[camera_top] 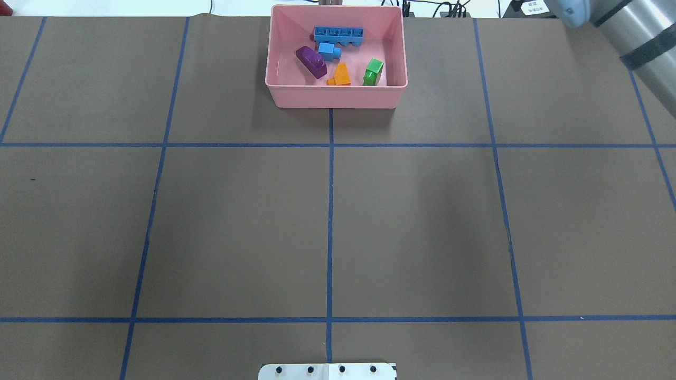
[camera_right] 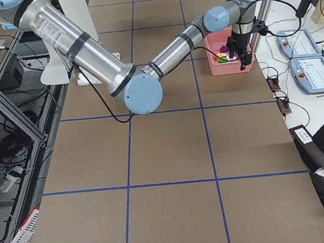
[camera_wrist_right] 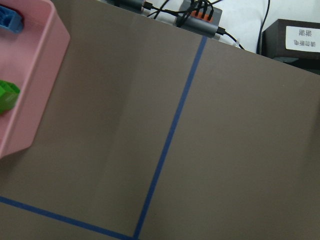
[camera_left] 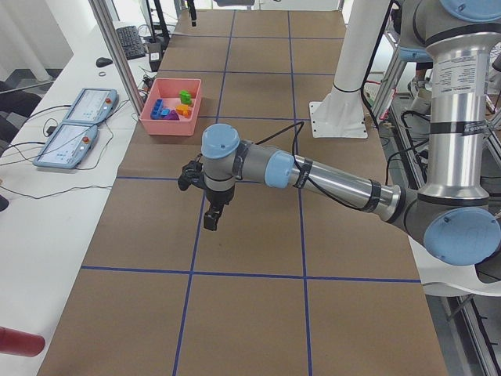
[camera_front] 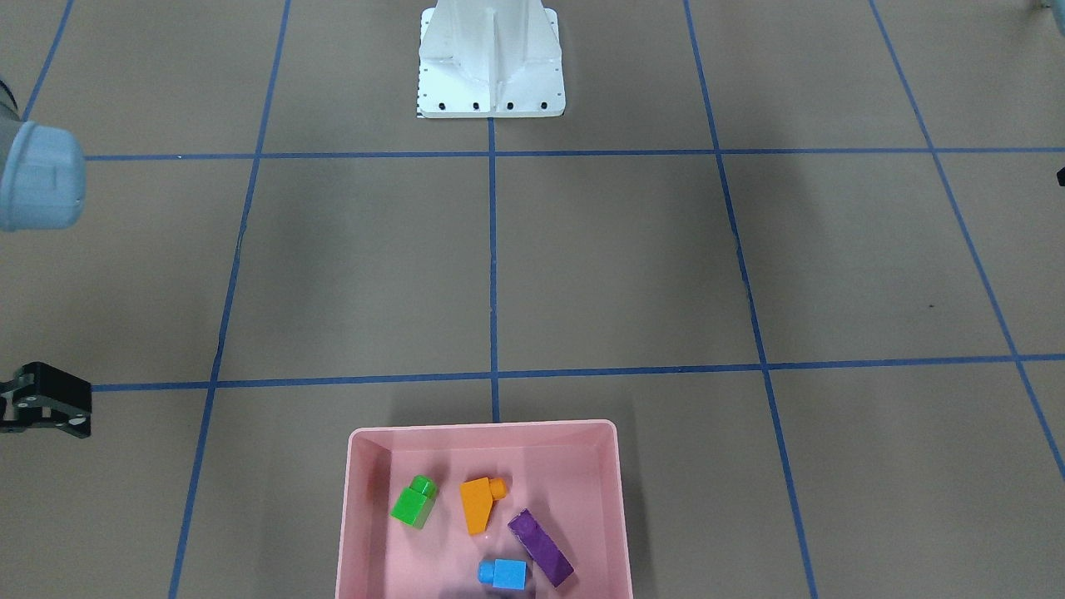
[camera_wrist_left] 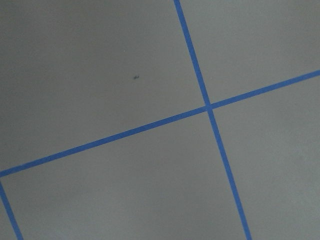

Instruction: Put all blocks into box

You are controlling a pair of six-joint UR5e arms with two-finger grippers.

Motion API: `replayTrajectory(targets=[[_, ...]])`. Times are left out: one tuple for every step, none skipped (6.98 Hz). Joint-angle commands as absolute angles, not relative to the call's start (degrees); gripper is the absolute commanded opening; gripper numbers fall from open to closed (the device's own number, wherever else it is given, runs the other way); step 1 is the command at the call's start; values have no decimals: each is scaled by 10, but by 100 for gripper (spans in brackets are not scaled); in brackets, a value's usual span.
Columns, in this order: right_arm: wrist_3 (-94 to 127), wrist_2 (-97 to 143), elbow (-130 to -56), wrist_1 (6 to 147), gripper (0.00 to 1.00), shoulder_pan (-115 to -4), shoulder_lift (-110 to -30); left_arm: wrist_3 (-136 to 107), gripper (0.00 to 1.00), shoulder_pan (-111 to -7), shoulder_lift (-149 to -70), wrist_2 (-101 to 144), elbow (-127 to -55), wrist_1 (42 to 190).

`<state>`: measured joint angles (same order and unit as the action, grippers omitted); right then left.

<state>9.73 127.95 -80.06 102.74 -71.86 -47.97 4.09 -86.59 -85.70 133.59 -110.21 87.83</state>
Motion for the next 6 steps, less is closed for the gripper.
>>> replayTrajectory(targets=[[87,1253,-811,977,100,-735,-542,46,100,-895,-831,1338,-1086,918],[90,1231,-816,932,100,-746,-595,49,100,-894,-814,1338,-1079,922],[89,1230,-826,847,100,-755,-672,48,100,-894,-811,1341,-1083,923],[90,1244,-828,772,100,-776,-718,48,100,-894,-809,1344,-1080,923],[90,1287,-825,772,100,-791,-739,48,100,-893,-809,1344,-1077,923],[90,1361,-824,829,100,-825,-744,48,100,-893,-809,1342,-1074,921]])
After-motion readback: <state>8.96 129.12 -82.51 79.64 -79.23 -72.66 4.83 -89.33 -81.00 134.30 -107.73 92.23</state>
